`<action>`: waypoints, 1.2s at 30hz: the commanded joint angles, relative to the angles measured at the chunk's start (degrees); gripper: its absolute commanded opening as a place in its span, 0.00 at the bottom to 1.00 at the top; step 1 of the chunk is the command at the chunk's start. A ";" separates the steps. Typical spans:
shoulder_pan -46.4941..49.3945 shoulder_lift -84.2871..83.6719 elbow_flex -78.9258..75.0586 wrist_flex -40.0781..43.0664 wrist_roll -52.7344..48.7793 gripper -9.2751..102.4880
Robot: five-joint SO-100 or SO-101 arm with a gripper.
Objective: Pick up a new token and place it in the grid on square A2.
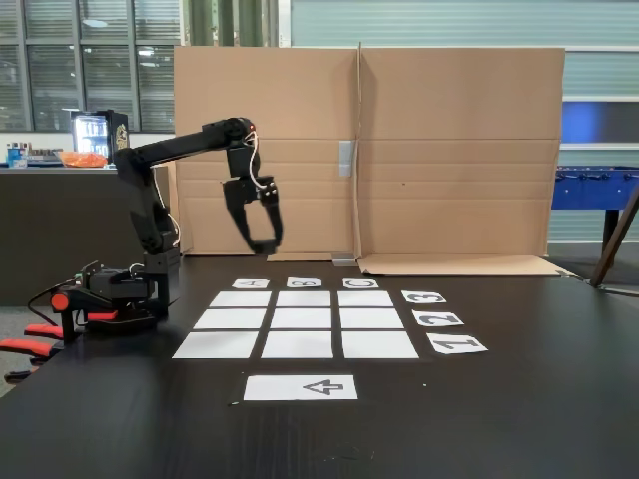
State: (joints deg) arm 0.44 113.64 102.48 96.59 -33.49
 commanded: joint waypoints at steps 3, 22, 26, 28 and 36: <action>-4.48 10.55 8.61 -0.70 -3.69 0.21; -5.71 22.32 30.85 -9.14 -17.67 0.21; -5.89 24.70 33.84 -9.76 -19.86 0.21; -5.98 24.96 34.54 -10.02 -20.48 0.21; -5.98 23.99 35.86 -11.69 -22.50 0.21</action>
State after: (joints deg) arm -5.01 137.46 138.34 85.43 -55.46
